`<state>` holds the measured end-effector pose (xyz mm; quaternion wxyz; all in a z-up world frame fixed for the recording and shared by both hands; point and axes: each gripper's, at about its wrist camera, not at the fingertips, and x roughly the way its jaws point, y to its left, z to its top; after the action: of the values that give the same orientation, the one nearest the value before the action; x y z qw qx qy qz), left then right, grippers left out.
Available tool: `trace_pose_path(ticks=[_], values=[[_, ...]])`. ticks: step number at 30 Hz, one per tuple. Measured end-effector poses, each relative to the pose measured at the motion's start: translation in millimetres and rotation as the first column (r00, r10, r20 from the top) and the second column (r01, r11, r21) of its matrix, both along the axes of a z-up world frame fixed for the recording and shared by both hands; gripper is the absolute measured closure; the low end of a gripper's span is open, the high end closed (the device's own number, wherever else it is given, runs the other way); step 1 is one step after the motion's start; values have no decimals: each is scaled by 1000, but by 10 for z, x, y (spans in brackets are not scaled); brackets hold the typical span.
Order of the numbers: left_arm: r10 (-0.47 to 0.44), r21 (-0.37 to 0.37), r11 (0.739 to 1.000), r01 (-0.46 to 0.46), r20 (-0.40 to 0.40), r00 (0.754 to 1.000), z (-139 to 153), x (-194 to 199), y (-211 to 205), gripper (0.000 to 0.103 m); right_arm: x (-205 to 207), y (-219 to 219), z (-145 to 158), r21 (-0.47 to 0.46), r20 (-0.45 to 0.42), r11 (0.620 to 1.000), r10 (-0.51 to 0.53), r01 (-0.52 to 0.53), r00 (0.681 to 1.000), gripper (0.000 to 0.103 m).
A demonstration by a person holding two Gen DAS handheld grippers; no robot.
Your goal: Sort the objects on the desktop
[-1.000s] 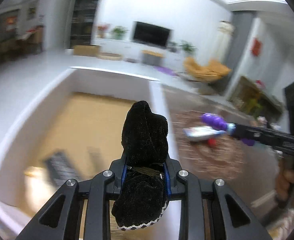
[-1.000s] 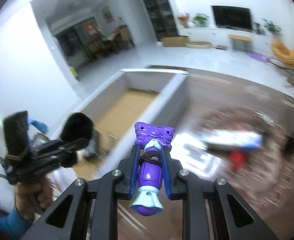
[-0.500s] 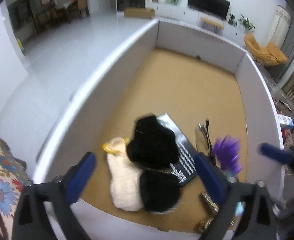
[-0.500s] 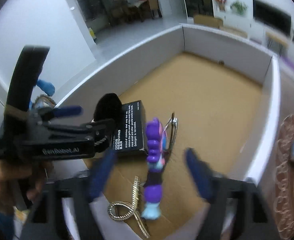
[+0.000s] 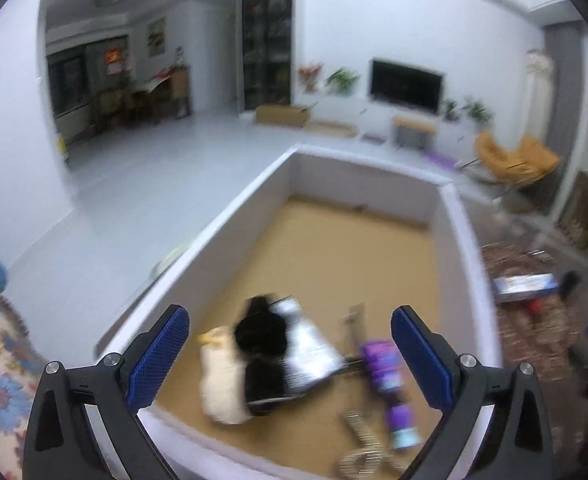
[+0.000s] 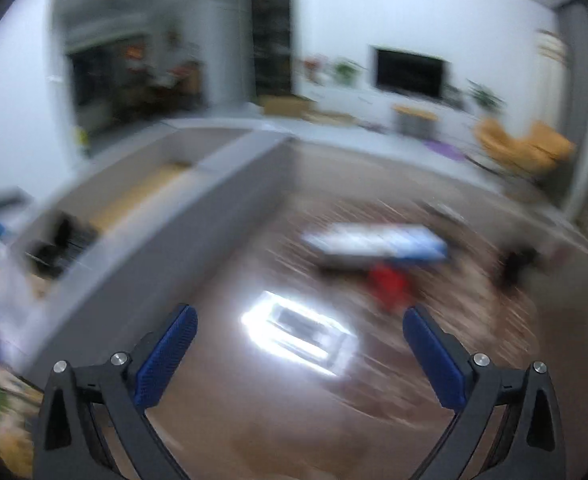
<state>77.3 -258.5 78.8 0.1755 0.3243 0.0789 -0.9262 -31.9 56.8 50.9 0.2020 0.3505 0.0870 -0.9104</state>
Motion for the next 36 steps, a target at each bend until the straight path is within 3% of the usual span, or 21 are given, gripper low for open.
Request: trace_pose_path(ticks=[5, 10, 13, 16, 19, 24, 32, 33, 36], values=[[-177, 14, 984, 178, -68, 982, 308, -115, 671, 0, -124, 1042, -467, 85, 70, 972, -225, 219, 972, 0], [-385, 37, 921, 387, -60, 921, 360, -234, 1522, 0, -207, 1638, -729, 136, 145, 934, -349, 331, 926, 0], [-483, 72, 872, 483, -23, 875, 222, -340, 2034, 0, -233, 1813, -887, 118, 172, 926, -374, 358, 911, 0], [-556, 98, 830, 549, 62, 829, -181, -542, 2487, 0, -278, 1884, -910, 86, 192, 919, -394, 385, 899, 0], [-570, 113, 822, 558, 160, 806, -666, -792, 2788, 0, -298, 1896, -919, 86, 192, 917, -399, 390, 896, 0], [-544, 82, 837, 541, 233, 806, -1182, -1092, 3021, 0, -309, 1897, -922, 89, 191, 916, -400, 390, 896, 0], [-512, 104, 857, 504, 272, 815, -1553, -1168, 3029, 0, -315, 1897, -929, 89, 191, 917, -400, 390, 896, 0], [-508, 71, 858, 509, 268, 819, -1549, -1132, 3040, 0, -305, 1892, -924, 89, 191, 917, -400, 390, 896, 0], [-514, 75, 854, 514, 266, 815, -1548, -1120, 3056, 0, -314, 1895, -925, 89, 191, 917, -400, 390, 896, 0]])
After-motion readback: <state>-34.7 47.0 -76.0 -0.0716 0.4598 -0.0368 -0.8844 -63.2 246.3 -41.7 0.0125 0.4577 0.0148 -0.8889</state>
